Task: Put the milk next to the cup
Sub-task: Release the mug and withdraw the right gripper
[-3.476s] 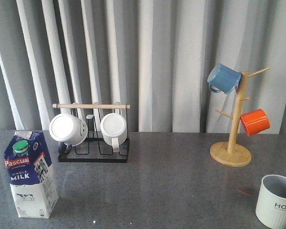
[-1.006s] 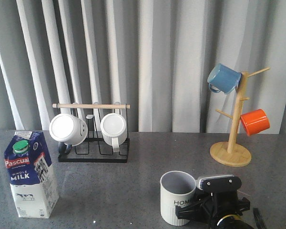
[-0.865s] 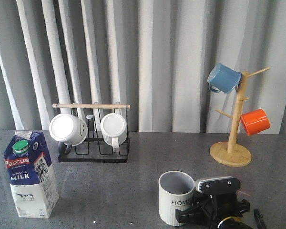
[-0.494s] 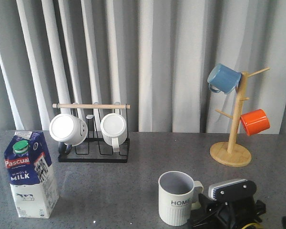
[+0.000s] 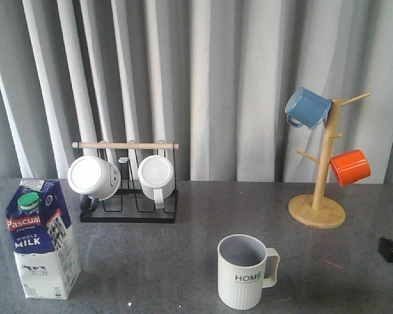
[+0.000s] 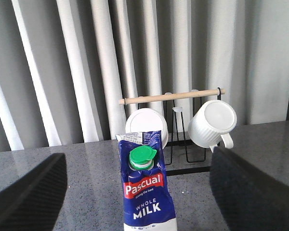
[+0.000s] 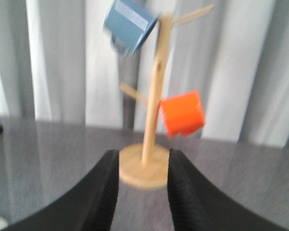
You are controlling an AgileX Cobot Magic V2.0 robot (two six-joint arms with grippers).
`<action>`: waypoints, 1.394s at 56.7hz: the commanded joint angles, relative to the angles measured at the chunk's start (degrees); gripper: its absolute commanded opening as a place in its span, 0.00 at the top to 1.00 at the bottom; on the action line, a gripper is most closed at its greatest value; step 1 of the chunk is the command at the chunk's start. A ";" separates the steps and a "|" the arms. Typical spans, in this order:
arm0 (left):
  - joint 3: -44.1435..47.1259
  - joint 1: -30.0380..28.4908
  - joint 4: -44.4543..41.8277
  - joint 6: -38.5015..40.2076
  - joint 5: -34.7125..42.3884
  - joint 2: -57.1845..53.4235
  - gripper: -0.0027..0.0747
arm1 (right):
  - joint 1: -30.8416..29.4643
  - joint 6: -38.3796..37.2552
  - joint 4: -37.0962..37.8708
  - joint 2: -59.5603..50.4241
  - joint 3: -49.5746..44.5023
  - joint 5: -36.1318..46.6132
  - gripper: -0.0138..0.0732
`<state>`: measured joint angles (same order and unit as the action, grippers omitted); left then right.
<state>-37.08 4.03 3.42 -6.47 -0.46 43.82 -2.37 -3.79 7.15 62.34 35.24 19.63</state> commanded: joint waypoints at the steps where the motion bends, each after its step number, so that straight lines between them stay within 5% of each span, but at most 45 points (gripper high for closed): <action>1: -1.98 0.11 0.46 0.17 4.01 0.01 0.21 | -1.15 -0.75 1.00 -8.04 1.39 1.58 0.57; 13: -1.98 0.11 0.46 0.17 4.01 0.01 0.21 | -1.15 -1.76 1.03 -20.39 1.39 -4.11 0.86; 79: -1.98 0.11 0.46 0.20 4.36 0.01 0.21 | -1.15 -2.32 0.84 -21.50 1.39 -5.16 0.85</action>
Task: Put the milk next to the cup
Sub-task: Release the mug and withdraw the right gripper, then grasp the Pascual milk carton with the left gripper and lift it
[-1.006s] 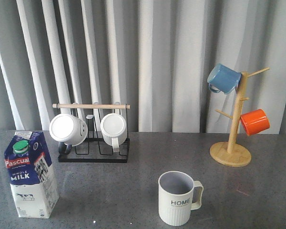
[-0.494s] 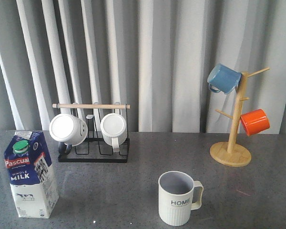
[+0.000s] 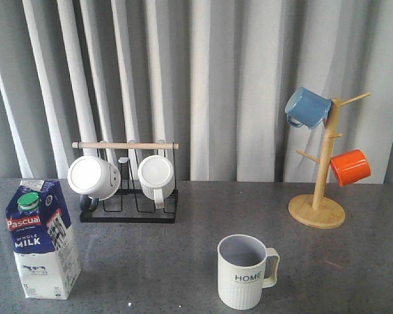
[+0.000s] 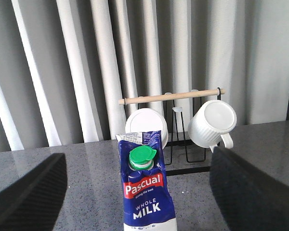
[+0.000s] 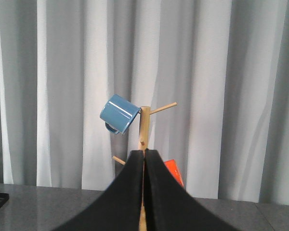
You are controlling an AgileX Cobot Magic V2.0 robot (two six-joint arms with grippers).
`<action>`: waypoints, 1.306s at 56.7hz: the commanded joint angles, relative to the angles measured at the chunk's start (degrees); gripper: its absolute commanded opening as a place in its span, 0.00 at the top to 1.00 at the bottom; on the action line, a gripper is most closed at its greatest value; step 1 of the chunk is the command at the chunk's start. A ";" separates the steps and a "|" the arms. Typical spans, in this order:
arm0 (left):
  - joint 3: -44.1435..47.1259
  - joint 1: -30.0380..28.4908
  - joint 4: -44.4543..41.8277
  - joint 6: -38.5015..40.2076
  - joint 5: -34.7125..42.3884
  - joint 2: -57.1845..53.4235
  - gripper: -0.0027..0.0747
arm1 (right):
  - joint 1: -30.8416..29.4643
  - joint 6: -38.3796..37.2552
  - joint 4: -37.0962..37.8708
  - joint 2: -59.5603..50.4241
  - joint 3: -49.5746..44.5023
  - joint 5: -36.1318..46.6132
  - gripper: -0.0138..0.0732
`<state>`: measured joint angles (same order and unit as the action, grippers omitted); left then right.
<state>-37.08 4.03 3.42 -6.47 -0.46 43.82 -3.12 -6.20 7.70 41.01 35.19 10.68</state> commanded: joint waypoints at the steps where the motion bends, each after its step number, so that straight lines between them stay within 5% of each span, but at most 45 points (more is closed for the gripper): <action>1: -1.98 0.11 0.46 0.19 4.31 0.01 0.21 | -0.40 0.09 0.29 -0.17 1.44 3.78 0.85; 13: -1.98 0.11 0.51 3.81 5.54 0.01 0.19 | -0.40 0.09 0.29 -0.17 1.44 3.73 0.85; 22: -2.72 0.11 0.40 12.18 15.04 2.44 0.01 | -0.40 0.09 0.29 -0.17 1.44 3.67 0.85; 40: -12.77 0.11 -1.53 12.17 15.58 19.62 0.03 | -0.40 0.09 0.29 -0.17 1.44 3.62 0.85; 74: -12.84 0.11 -1.09 16.10 29.55 40.64 0.05 | -0.40 0.09 0.29 -0.17 1.44 3.62 0.85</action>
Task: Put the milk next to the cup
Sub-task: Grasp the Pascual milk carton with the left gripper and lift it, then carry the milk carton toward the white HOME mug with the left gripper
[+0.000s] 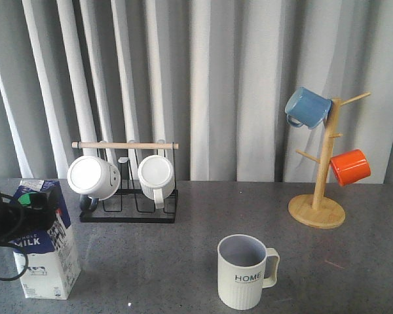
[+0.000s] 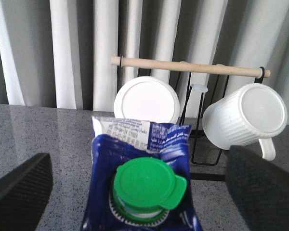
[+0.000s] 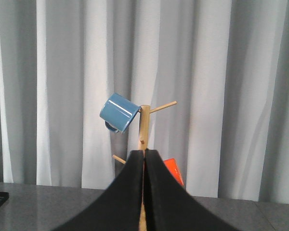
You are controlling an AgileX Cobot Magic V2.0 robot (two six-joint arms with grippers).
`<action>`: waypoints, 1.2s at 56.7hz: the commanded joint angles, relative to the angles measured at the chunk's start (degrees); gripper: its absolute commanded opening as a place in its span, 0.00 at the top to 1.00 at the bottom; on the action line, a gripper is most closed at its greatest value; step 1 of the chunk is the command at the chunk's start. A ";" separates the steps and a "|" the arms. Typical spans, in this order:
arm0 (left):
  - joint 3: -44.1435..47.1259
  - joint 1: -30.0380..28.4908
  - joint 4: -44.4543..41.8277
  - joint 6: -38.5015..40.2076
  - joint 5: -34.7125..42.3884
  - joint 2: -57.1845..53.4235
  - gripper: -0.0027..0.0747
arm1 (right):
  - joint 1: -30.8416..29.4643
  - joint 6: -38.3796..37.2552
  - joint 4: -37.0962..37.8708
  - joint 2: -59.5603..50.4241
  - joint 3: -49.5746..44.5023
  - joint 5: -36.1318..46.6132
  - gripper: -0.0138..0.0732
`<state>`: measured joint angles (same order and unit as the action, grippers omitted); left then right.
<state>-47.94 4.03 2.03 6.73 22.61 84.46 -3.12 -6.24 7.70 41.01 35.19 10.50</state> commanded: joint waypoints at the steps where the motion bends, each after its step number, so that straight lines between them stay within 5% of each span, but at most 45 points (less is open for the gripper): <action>1: -1.99 0.11 0.30 3.59 6.88 0.51 0.05 | -0.40 0.13 0.29 -0.17 1.44 3.80 0.85; 12: -1.99 0.11 -3.22 4.98 10.81 4.93 0.15 | -0.40 0.13 0.29 -0.17 1.44 3.80 0.85; 25: -1.99 0.11 -4.38 7.05 11.03 5.39 0.71 | -0.40 0.13 0.29 -0.17 1.44 3.80 0.85; 34: -1.99 0.11 -6.57 11.00 16.29 5.35 0.98 | -0.40 0.13 0.29 -0.17 1.44 3.80 0.85; 45: -1.41 0.11 -20.12 16.04 29.15 5.16 0.98 | -0.40 0.13 0.29 -0.17 1.44 3.80 0.85; 68: -1.41 0.11 -28.35 16.94 34.87 1.91 0.97 | -0.40 0.13 0.29 -0.17 1.44 3.80 0.85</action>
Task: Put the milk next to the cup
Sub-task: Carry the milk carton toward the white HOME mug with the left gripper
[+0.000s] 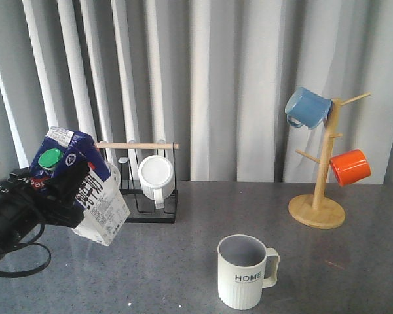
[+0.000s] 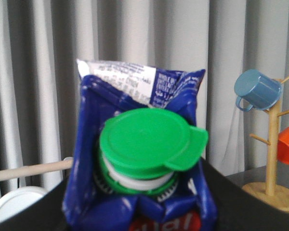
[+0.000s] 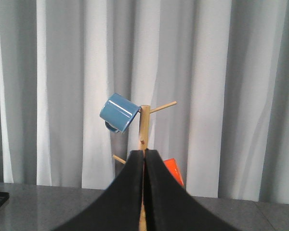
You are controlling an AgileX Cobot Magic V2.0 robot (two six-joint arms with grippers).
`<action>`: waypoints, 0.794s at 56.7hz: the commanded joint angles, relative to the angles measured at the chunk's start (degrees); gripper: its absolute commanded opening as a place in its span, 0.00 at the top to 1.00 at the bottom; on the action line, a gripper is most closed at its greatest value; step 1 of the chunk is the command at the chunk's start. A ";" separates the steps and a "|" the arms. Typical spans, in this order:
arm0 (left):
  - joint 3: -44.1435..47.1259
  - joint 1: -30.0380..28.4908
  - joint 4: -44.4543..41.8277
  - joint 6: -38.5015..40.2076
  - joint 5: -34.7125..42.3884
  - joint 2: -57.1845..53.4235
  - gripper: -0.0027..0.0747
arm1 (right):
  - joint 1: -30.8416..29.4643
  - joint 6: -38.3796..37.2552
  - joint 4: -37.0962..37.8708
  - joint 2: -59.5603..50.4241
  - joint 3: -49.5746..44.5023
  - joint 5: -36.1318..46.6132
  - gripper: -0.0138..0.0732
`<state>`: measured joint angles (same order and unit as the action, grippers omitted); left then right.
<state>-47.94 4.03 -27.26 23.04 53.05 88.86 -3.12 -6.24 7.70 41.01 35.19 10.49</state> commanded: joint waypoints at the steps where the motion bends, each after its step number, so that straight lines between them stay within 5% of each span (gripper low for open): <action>1: -1.41 0.11 0.94 0.63 4.43 -2.49 0.97 | -0.40 0.13 0.29 -0.17 1.44 3.81 0.85; 11: -1.55 -0.59 1.48 0.57 -0.07 -2.44 0.97 | -0.40 0.13 0.29 -0.17 1.44 3.81 0.85; 21: -1.60 0.45 13.06 0.63 -8.06 -3.12 0.97 | -0.40 0.13 0.29 -0.17 1.44 3.81 0.85; 45: -1.65 2.11 24.31 -0.24 -25.25 -19.04 0.97 | -0.40 0.13 0.29 -0.17 1.44 3.81 0.85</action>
<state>-47.94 5.22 -9.35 23.11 29.56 73.50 -3.12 -6.24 7.70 41.01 35.19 10.44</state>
